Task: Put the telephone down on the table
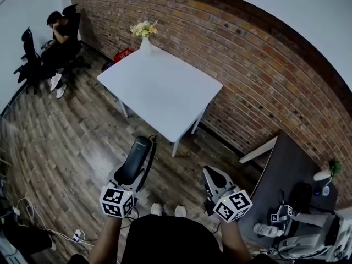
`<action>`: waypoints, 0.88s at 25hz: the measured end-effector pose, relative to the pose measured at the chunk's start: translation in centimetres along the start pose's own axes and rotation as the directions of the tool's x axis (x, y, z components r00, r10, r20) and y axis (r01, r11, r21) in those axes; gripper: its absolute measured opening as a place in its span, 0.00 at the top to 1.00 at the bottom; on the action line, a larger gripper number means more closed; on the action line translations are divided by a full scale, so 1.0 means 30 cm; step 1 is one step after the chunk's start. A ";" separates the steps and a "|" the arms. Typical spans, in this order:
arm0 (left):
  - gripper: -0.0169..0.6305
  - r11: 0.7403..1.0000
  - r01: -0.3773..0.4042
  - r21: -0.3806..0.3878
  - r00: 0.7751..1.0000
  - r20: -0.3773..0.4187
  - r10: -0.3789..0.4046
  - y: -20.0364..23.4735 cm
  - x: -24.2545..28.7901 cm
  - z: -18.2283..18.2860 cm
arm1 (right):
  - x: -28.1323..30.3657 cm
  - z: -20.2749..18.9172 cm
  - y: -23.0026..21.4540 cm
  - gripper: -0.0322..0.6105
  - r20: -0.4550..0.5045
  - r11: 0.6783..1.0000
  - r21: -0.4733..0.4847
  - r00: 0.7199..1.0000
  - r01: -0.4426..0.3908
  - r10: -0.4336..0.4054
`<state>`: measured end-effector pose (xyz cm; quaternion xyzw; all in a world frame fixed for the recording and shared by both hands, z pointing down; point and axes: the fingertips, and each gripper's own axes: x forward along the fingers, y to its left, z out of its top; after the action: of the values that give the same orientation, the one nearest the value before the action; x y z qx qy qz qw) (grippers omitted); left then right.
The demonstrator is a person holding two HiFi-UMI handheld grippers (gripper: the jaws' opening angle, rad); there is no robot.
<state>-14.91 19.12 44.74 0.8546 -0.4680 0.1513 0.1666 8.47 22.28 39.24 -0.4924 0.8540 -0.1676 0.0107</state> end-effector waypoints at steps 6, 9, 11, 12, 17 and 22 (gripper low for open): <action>0.55 1.000 0.018 -0.004 1.000 0.003 -0.018 0.033 -0.006 -0.009 | 0.005 -0.014 0.005 0.92 -0.003 0.999 0.001 0.999 0.039 -0.039; 0.55 1.000 0.027 0.000 1.000 0.000 -0.027 0.059 -0.013 -0.018 | 0.011 -0.020 0.012 0.92 -0.002 0.998 0.005 0.998 0.062 -0.061; 0.55 0.999 0.033 0.004 0.999 -0.002 -0.033 0.078 -0.022 -0.025 | 0.011 -0.024 0.021 0.92 0.001 0.997 0.004 0.997 0.073 -0.073; 0.55 0.999 0.035 0.006 0.999 -0.002 -0.035 0.088 -0.026 -0.029 | 0.011 -0.027 0.026 0.92 0.003 0.997 0.003 0.997 0.078 -0.078; 0.55 0.999 0.041 0.012 0.999 -0.002 -0.041 0.139 -0.049 -0.043 | 0.017 -0.045 0.051 0.92 0.002 0.995 -0.002 0.995 0.101 -0.101; 0.55 0.999 0.038 0.003 0.999 -0.011 -0.038 0.182 -0.083 -0.072 | 0.022 -0.076 0.080 0.92 -0.015 0.993 -0.001 0.993 0.115 -0.115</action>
<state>-21.06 19.15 46.44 0.8627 -0.4507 0.1534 0.1705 5.71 23.44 40.78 -0.5395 0.8243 -0.1716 -0.0057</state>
